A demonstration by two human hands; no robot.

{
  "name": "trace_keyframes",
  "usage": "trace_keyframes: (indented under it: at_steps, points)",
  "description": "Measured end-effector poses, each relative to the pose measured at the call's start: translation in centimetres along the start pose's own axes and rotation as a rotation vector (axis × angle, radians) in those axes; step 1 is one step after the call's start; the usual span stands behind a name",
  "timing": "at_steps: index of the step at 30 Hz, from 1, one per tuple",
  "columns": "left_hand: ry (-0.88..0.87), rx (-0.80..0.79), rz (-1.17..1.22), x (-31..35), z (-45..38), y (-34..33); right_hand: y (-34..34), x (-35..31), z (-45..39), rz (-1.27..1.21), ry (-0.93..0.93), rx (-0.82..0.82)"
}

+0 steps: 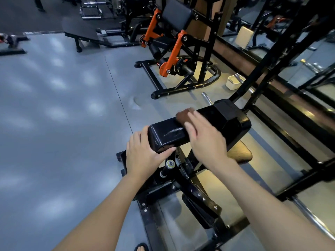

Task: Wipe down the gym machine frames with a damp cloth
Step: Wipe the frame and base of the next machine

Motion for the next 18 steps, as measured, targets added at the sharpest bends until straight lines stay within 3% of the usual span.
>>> trace_keyframes:
  at_steps: [3, 8, 11, 14, 18]
  points:
    - [-0.002, -0.007, -0.004, 0.0, 0.1, 0.0, 0.3, 1.1, 1.3, 0.082, 0.061, -0.003]
    - [0.003, -0.009, -0.011, 0.1, 0.2, 0.1, 1.1, 2.4, -2.0, 0.002, -0.157, 0.058]
    - [0.001, 0.002, -0.013, 0.0, 0.1, 0.1, -0.6, -0.6, -0.2, 0.028, 0.005, 0.007]
    - [-0.004, -0.001, -0.023, 0.0, 0.2, 0.0, -0.1, 0.5, 1.6, 0.077, 0.105, -0.006]
    - [-0.008, 0.001, -0.043, -0.1, 0.0, 0.0, 1.7, 3.6, -1.5, 0.032, -0.137, 0.074]
Point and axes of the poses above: each hand's wrist, its own z-axis away from the middle knuckle, its own y-axis out of the back of the hand, x = y × z, the point moved 5 cm from there along -z, towards the middle knuckle, and after that the axes turned 8 degrees about -x, right-handed, at the moved point
